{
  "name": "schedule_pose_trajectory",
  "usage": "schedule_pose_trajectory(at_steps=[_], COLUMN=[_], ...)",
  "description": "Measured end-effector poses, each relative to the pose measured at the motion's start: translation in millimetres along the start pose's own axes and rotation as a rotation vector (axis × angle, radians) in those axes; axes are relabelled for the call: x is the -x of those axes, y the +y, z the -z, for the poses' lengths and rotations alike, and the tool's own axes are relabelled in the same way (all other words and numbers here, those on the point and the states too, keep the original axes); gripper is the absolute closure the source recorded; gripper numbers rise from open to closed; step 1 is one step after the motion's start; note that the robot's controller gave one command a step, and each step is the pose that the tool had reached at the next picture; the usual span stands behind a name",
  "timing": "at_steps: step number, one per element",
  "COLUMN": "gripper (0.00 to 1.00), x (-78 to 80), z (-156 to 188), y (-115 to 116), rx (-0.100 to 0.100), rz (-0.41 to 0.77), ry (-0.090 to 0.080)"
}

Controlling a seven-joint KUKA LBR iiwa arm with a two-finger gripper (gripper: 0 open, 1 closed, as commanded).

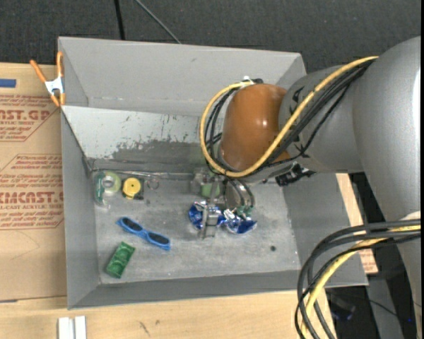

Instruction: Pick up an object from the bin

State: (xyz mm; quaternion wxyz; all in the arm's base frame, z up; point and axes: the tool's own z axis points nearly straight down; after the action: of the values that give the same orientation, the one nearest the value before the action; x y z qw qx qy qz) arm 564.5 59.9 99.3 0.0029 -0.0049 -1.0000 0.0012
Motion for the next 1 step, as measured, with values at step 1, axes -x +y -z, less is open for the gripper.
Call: schedule_pose_trajectory(at_steps=[1], gripper=[0.0], x=[-11.7], z=[-31.4], y=[-14.9], rx=[0.002], rz=[0.043], ry=[-0.004])
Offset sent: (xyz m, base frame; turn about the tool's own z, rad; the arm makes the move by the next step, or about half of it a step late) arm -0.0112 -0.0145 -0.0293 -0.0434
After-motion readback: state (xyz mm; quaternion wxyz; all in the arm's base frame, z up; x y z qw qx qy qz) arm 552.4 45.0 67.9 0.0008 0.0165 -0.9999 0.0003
